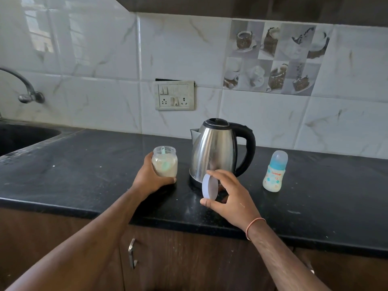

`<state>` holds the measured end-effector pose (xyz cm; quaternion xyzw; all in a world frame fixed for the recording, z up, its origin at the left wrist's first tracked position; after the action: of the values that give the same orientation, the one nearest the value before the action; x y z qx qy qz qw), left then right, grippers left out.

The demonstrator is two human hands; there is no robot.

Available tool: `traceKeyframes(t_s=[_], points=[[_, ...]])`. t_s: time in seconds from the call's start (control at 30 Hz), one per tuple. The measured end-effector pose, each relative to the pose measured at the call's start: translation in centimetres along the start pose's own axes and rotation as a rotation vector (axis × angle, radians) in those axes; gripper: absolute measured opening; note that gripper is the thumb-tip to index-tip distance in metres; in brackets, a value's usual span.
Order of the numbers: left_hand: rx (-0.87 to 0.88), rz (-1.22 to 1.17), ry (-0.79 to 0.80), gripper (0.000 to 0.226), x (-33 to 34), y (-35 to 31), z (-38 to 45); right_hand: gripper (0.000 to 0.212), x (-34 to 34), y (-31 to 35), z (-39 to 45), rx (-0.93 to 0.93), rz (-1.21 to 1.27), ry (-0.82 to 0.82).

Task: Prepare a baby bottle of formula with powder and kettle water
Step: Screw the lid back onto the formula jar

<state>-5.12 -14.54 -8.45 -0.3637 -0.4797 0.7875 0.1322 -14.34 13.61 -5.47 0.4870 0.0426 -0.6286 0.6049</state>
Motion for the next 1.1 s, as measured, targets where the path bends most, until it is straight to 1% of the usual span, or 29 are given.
traceKeyframes(t_s=[0.13,0.23,0.33,0.5,0.6,0.7,0.9,1.1], points=[[0.038,0.051,0.098,0.112,0.8,-0.6,-1.6,0.076,-0.1,0.0,0.0,0.007,0.021,-0.003],[0.109,0.066,0.171,0.110,1.8,-1.9,-3.6,0.074,-0.4,0.1,-0.1,0.008,0.050,-0.024],[0.154,0.141,0.207,0.110,2.8,-3.3,-5.3,0.074,-1.0,0.6,-0.3,-0.001,0.102,-0.053],[0.213,0.171,0.255,0.099,4.8,-5.4,-7.0,0.078,-2.1,0.9,-0.4,-0.013,0.223,-0.094],[0.231,0.161,0.280,0.100,6.2,-6.6,-7.2,0.081,-3.2,0.6,0.2,0.012,0.237,-0.090],[0.245,0.170,0.325,0.103,7.9,-7.5,-7.3,0.079,-4.4,1.2,1.8,0.024,0.184,-0.011],[0.265,0.194,0.363,0.103,9.5,-7.5,-6.8,0.081,-5.4,2.0,5.3,0.036,-0.062,0.229],[0.273,0.222,0.378,0.098,9.8,-7.3,-6.6,0.076,-4.2,4.2,7.4,-0.046,-0.260,0.480]])
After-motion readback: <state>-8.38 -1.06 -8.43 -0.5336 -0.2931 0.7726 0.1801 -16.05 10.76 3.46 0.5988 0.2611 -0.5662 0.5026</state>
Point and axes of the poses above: each hand's wrist, its own z-axis towards the middle knuckle, its own x-axis out of the palm, y = z × x, the point moved 10 cm from there along z, towards the middle knuckle, and after that the axes turned 5 degrees about x, right-handed, at the moved point
